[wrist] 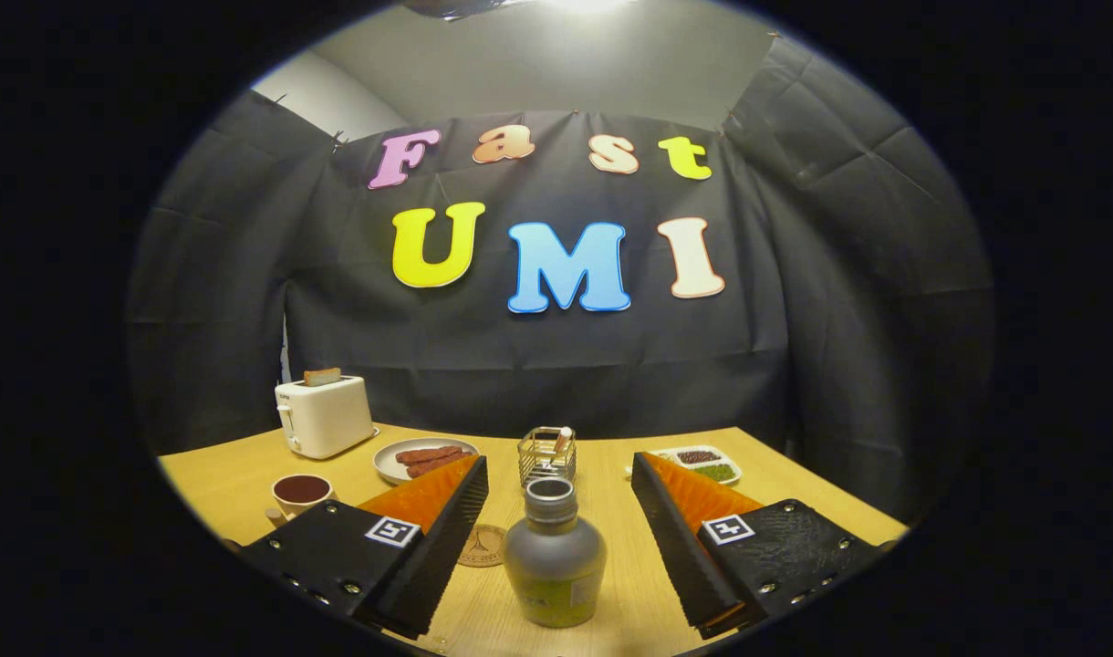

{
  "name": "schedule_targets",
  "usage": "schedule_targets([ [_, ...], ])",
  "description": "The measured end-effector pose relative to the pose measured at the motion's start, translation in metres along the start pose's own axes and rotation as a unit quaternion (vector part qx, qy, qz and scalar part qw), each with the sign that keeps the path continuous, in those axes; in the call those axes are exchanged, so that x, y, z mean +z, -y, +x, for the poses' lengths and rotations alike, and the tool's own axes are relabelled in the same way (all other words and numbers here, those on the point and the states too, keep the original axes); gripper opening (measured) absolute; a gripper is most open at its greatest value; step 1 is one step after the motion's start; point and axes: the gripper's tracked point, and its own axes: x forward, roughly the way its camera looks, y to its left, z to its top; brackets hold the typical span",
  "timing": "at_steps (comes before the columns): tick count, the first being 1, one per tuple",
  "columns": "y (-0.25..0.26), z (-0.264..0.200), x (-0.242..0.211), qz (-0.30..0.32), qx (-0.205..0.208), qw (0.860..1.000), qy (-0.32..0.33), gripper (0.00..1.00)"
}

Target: Take the bottle from table, then pour the juice into the cup, finally place the bottle on the coaster

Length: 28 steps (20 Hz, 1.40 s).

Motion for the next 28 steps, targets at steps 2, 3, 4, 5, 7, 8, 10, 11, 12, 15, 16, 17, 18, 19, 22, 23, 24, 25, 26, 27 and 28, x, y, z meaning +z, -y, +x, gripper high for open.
schedule_targets([
  [2, -0.004, 0.009, -0.018, 0.004, -0.001, 1.0, -0.01, 0.97],
  [3, -0.005, 0.013, -0.025, 0.001, 0.002, 1.0, -0.012, 0.97],
  [4, -0.007, 0.018, -0.03, -0.001, 0.004, 1.0, -0.015, 0.97],
  [5, -0.008, 0.023, -0.036, -0.002, 0.006, 1.0, -0.016, 0.97],
  [7, -0.008, 0.033, -0.049, -0.008, 0.005, 1.0, -0.021, 0.97],
  [8, -0.009, 0.038, -0.056, -0.012, 0.003, 1.0, -0.026, 0.97],
  [10, -0.009, 0.044, -0.064, -0.01, 0.002, 0.999, -0.03, 0.97],
  [11, -0.009, 0.045, -0.067, -0.011, -0.002, 1.0, -0.029, 0.97],
  [12, -0.007, 0.047, -0.068, -0.016, -0.005, 0.999, -0.028, 0.97],
  [15, -0.008, 0.05, -0.072, -0.027, -0.004, 0.999, -0.026, 0.88],
  [16, -0.008, 0.049, -0.071, -0.027, -0.006, 0.999, -0.027, 0.84],
  [17, -0.006, 0.049, -0.073, -0.029, -0.011, 0.999, -0.029, 0.84],
  [18, -0.004, 0.049, -0.072, -0.034, -0.017, 0.999, -0.031, 0.83],
  [19, -0.004, 0.048, -0.067, -0.039, -0.021, 0.999, -0.031, 0.83],
  [22, 0.0, 0.047, -0.041, -0.066, -0.042, 0.996, -0.034, 0.83],
  [23, 0.001, 0.048, -0.033, -0.075, -0.049, 0.995, -0.035, 0.83],
  [24, -0.001, 0.048, -0.021, -0.079, -0.049, 0.995, -0.033, 0.83],
  [25, -0.005, 0.048, -0.011, -0.086, -0.05, 0.994, -0.033, 0.83],
  [26, -0.007, 0.049, 0.0, -0.093, -0.051, 0.994, -0.032, 0.83],
  [27, -0.012, 0.049, 0.01, -0.1, -0.05, 0.993, -0.029, 0.83],
  [28, -0.016, 0.05, 0.022, -0.106, -0.049, 0.993, -0.026, 0.83],
])
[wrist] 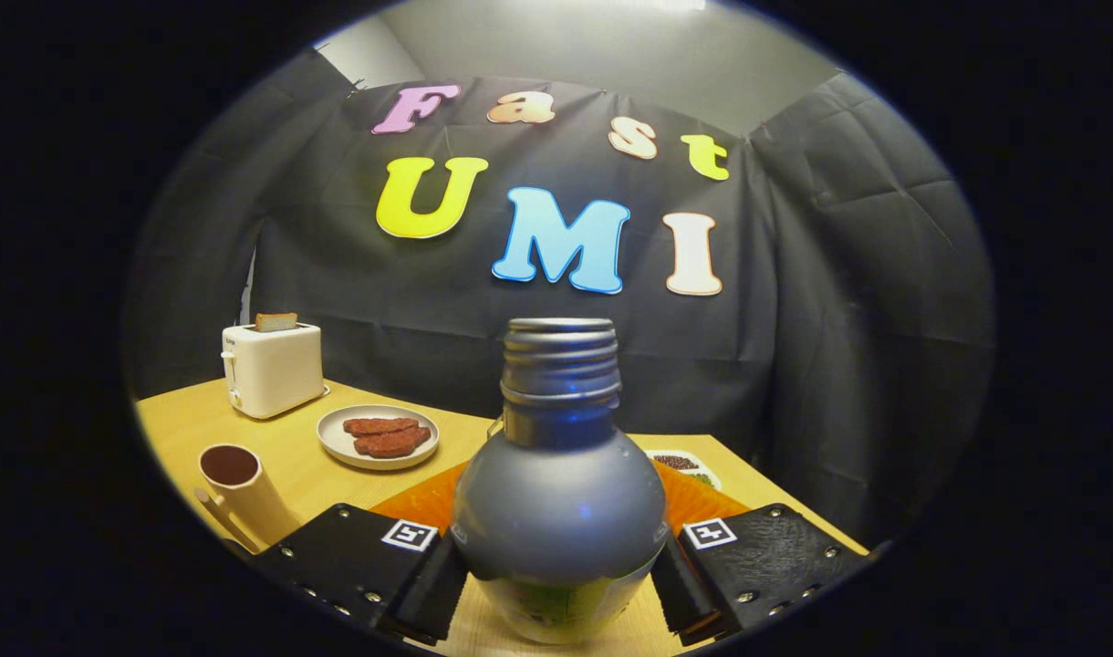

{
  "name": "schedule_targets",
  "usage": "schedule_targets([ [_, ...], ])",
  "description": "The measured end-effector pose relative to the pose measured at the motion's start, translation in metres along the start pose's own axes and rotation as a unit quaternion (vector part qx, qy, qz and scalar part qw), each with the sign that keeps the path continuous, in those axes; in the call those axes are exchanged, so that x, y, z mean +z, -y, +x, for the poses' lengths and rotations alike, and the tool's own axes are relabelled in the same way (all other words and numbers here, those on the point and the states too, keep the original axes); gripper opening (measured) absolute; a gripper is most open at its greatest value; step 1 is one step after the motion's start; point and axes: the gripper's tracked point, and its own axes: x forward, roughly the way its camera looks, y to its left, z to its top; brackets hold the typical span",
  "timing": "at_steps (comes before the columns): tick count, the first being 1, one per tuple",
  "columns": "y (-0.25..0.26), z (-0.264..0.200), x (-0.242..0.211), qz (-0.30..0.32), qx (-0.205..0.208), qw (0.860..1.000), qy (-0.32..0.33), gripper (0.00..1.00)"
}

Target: Take the bottle from table, then pour the juice into the cup, finally place the bottle on the coaster

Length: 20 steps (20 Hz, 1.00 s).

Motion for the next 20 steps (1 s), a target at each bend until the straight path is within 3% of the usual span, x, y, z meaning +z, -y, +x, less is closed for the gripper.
schedule_targets([
  [9, -0.054, 0.001, 0.057, -0.128, 0.028, 0.991, 0.014, 0.83],
  [20, -0.098, 0.003, 0.051, -0.302, 0.021, 0.953, -0.009, 0.83],
])
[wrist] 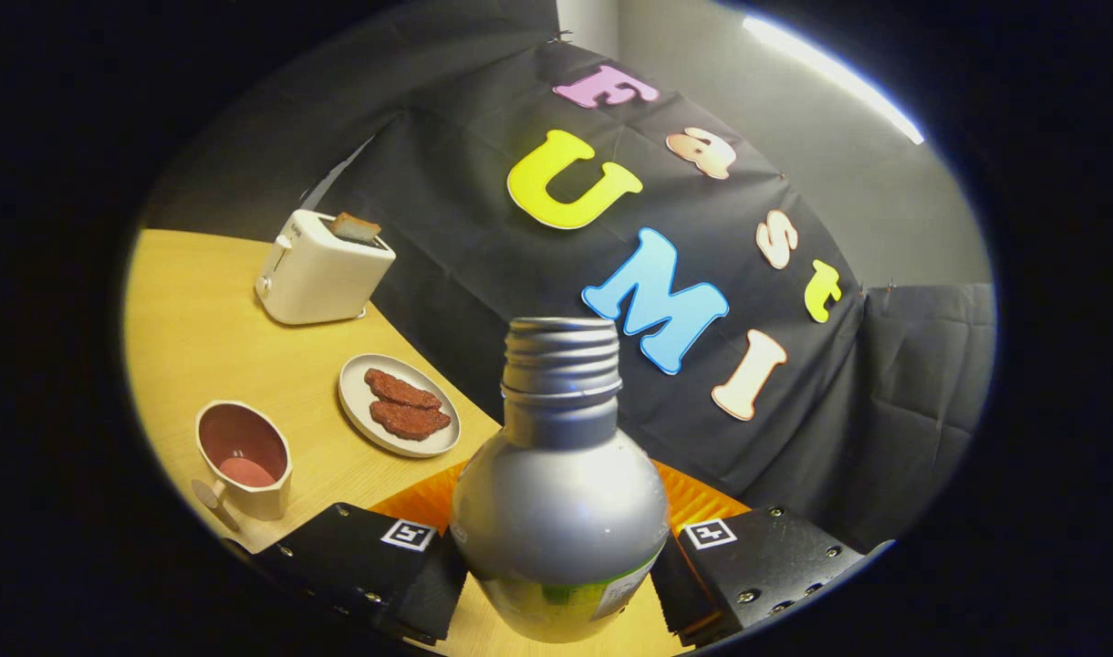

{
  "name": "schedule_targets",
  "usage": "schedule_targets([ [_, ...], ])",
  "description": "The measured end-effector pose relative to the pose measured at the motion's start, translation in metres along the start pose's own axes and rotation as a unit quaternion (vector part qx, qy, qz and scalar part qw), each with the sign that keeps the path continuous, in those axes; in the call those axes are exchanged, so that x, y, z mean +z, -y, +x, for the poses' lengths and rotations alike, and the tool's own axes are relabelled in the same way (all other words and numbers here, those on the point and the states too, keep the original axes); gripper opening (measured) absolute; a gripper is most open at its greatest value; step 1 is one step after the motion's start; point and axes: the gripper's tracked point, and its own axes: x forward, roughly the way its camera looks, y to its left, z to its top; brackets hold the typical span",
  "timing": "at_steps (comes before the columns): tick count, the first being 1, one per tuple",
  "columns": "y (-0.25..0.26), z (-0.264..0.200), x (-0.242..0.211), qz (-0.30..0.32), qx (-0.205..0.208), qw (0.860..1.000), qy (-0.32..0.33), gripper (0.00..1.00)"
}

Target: Take the bottle from table, then pour the juice into the cup, finally place the bottle on the coaster

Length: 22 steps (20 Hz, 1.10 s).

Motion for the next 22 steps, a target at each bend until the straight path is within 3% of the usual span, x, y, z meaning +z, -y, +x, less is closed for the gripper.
schedule_targets([
  [8, -0.029, 0.008, 0.0, -0.113, 0.018, 0.993, -0.018, 0.83],
  [18, -0.059, 0.004, -0.001, -0.253, 0.035, 0.966, -0.03, 0.83],
  [22, -0.059, 0.007, -0.01, -0.283, 0.041, 0.957, -0.041, 0.83],
])
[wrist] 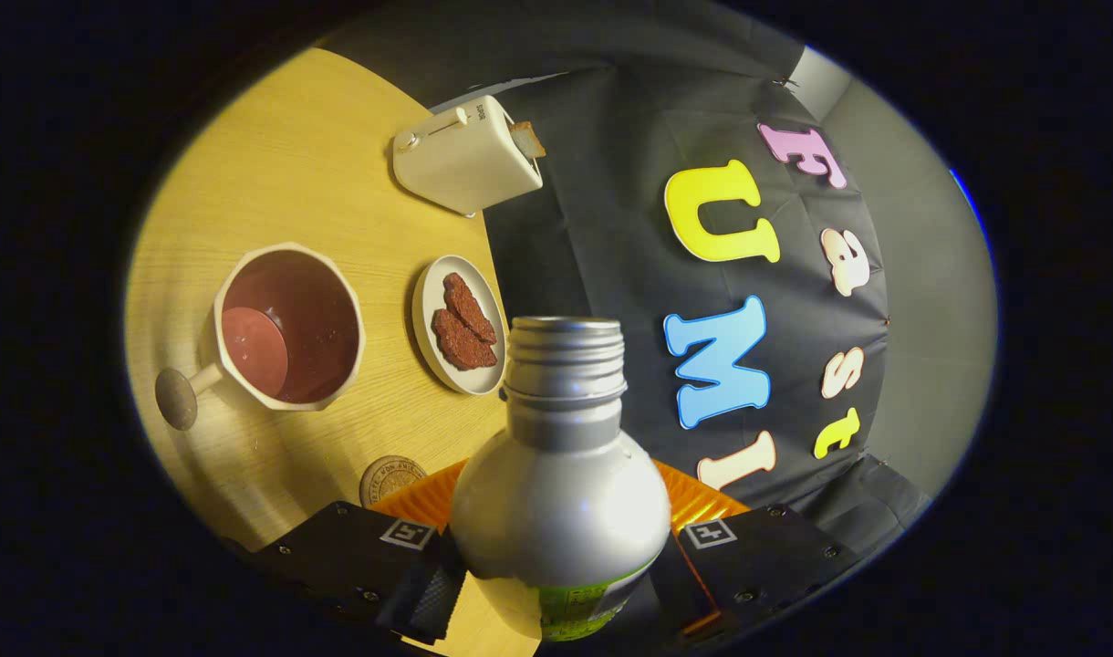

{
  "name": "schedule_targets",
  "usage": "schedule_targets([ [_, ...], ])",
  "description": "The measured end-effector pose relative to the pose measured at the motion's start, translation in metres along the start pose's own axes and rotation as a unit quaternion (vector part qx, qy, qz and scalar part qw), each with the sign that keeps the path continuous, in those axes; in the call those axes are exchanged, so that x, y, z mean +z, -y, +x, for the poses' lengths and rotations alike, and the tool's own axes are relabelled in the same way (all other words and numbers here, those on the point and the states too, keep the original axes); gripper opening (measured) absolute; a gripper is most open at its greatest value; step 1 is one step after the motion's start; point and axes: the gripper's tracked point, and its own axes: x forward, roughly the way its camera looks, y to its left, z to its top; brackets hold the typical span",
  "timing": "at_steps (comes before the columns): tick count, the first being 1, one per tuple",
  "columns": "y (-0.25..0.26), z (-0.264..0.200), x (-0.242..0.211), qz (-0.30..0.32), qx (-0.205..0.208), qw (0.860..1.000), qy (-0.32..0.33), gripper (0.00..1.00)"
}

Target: Take the bottle from table, then pour the juice into the cup, finally place the bottle on the coaster

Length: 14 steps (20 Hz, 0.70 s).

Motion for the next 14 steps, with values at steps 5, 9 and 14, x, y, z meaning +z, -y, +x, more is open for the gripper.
schedule_targets([
  [5, -0.0001, 0.0041, -0.0065, -0.055, -0.003, 0.998, -0.006, 0.83],
  [9, 0.0001, 0.0027, -0.0044, -0.089, -0.005, 0.996, 0.004, 0.83],
  [14, 0.0032, 0.0054, 0.0016, -0.127, -0.01, 0.992, 0.018, 0.83],
])
